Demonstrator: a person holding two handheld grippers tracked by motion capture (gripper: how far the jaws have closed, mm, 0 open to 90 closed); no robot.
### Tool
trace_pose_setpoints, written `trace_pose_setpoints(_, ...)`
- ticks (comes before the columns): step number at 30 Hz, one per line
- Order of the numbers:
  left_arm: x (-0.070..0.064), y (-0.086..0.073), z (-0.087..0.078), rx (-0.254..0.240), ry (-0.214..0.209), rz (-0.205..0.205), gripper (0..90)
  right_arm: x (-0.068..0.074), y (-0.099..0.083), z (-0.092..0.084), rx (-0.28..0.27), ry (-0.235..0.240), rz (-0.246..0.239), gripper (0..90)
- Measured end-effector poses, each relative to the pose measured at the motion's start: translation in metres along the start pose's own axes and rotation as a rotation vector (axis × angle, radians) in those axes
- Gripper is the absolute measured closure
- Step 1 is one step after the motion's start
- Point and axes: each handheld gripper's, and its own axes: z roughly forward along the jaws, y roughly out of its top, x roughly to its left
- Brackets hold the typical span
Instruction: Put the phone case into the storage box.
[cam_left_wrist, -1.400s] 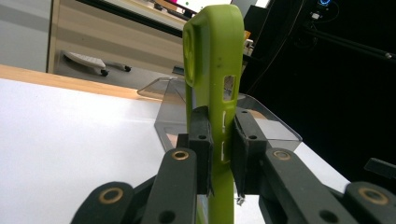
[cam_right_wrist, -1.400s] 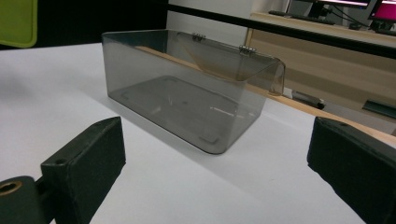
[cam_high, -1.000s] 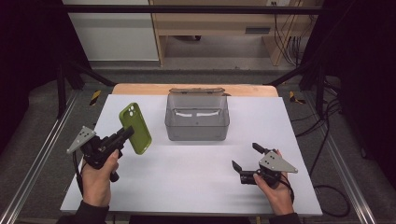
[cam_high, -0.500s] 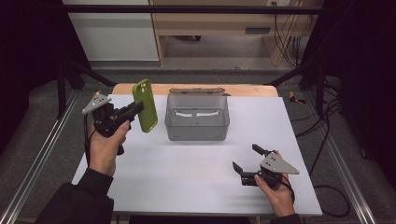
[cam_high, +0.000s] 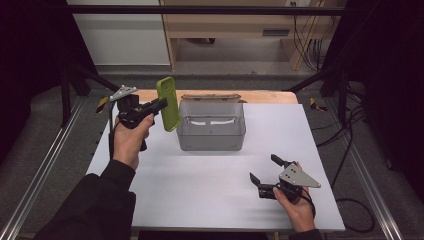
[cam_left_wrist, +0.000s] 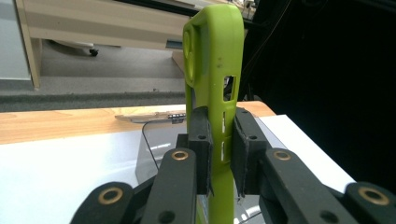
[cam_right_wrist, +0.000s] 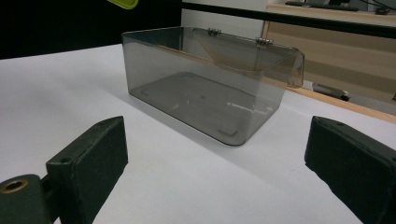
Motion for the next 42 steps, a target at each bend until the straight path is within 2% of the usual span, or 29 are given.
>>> trace_pose_setpoints(4,-0.006,0.001,0.012,0.016,-0.001,0.001,79.7,0.000,0.000,-0.001,-0.011,-0.010,-0.001,6.0)
trace_pose_setpoints(8,-0.012,0.003,0.026,0.043,0.003,0.028,79.7,-0.003,0.001,-0.004,-0.030,-0.034,0.016,6.0)
trace_pose_setpoints(10,-0.012,0.007,0.033,0.058,0.014,0.050,79.7,-0.005,0.001,-0.005,-0.034,-0.038,0.024,5.9)
trace_pose_setpoints(15,-0.012,0.015,0.047,0.073,0.036,0.066,79.7,-0.004,-0.001,-0.003,-0.032,-0.036,0.025,6.0)
trace_pose_setpoints(20,-0.011,0.016,0.053,0.071,0.039,0.048,79.6,-0.002,0.000,-0.001,-0.029,-0.034,0.013,6.2)
trace_pose_setpoints(25,-0.014,0.016,0.063,0.093,0.052,0.077,79.6,-0.001,-0.001,-0.001,-0.025,-0.032,0.014,6.4)
trace_pose_setpoints(31,-0.011,0.016,0.074,0.105,0.063,0.072,79.6,0.001,-0.001,0.001,-0.014,-0.024,0.007,6.7)
trace_pose_setpoints(37,-0.008,0.012,0.075,0.095,0.066,0.058,79.6,0.000,-0.001,0.002,-0.023,-0.024,0.013,7.0)
trace_pose_setpoints(42,-0.008,0.010,0.078,0.103,0.070,0.068,79.5,0.001,-0.001,0.003,-0.016,-0.020,0.007,7.0)
